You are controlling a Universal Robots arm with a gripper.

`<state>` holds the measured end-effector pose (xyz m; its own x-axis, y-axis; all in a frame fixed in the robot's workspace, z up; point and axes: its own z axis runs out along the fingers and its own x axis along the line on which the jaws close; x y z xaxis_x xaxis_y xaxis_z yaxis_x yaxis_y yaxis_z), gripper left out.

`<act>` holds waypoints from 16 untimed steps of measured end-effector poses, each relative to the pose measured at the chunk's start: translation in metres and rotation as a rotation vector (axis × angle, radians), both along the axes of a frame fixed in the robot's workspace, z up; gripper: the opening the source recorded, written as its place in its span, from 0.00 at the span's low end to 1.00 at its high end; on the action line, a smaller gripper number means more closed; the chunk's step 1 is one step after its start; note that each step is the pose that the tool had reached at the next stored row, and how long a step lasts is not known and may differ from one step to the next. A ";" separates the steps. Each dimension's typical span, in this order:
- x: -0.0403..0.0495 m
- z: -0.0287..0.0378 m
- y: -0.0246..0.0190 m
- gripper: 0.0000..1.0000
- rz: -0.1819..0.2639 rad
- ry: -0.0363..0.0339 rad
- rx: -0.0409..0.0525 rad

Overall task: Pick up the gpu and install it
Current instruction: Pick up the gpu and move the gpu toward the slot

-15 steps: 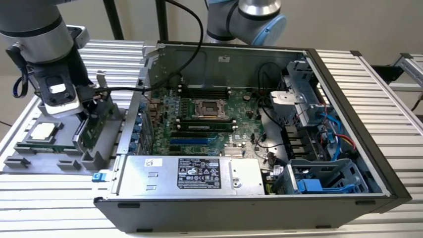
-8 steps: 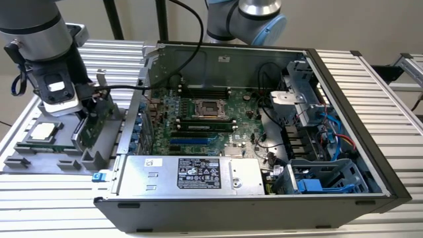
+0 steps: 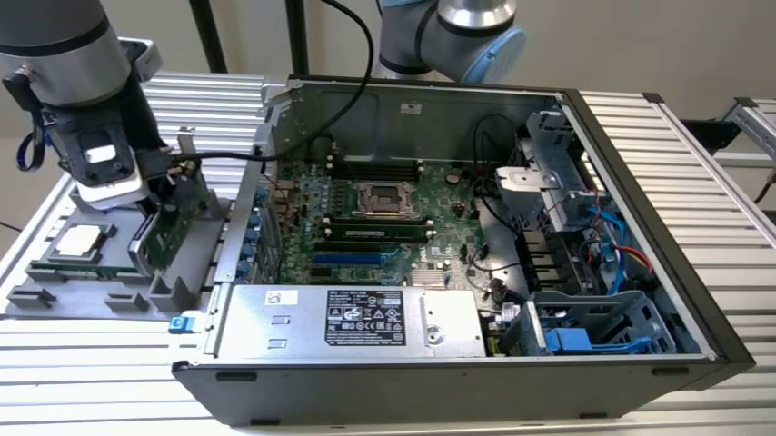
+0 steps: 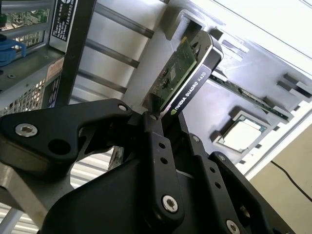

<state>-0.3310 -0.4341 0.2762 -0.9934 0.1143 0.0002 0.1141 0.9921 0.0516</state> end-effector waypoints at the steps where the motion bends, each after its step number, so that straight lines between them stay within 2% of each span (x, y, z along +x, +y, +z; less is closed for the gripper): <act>1: 0.0000 0.0001 0.0000 0.00 0.000 -0.0002 0.0002; 14: 0.0000 0.0006 0.0000 0.00 0.000 0.0001 -0.0001; 16: 0.0000 0.0008 -0.0002 0.00 0.000 0.0004 0.0047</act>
<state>-0.3310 -0.4342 0.2770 -0.9935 0.1140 0.0011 0.1139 0.9919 0.0563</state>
